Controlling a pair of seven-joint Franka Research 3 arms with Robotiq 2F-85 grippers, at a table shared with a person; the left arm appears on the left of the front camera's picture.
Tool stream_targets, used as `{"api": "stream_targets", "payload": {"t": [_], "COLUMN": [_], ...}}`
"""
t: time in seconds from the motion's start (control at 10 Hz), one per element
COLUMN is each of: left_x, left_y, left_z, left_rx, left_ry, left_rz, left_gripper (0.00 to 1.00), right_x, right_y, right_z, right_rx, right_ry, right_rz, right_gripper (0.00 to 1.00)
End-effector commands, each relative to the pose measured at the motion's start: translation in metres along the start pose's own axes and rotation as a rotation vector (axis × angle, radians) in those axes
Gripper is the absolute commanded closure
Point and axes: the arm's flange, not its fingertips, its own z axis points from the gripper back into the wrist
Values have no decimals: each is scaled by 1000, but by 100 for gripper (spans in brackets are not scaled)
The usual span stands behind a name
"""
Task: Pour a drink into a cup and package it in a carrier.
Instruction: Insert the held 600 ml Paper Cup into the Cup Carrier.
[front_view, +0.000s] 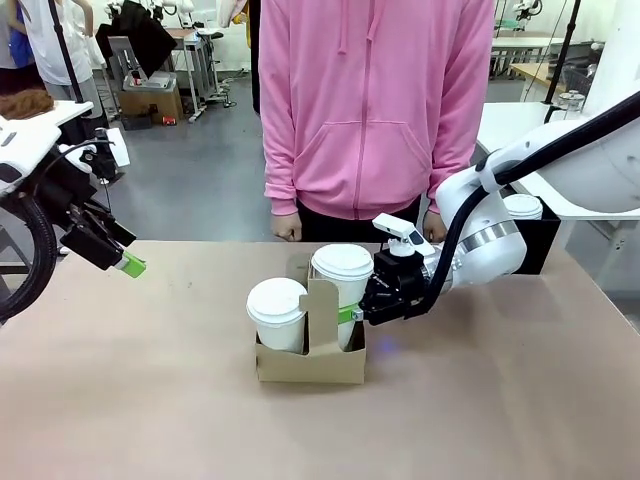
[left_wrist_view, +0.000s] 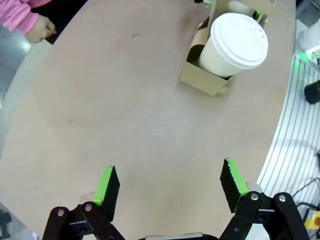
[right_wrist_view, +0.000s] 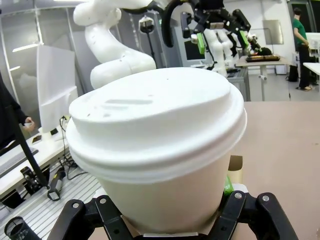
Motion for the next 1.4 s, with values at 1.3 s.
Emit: {"api": "stream_targets", "payload": {"t": [1.3], "left_x": [-1], "left_y": [1], "left_z": [1], "left_rx": [-9], "left_ry": [-14], "left_rz": [-12], "left_gripper": [0], "right_x": [-12], "right_y": [4], "right_z": [13], "right_rx": [-49], "right_ry": [161], "right_rz": [115], "right_gripper": [20]}}
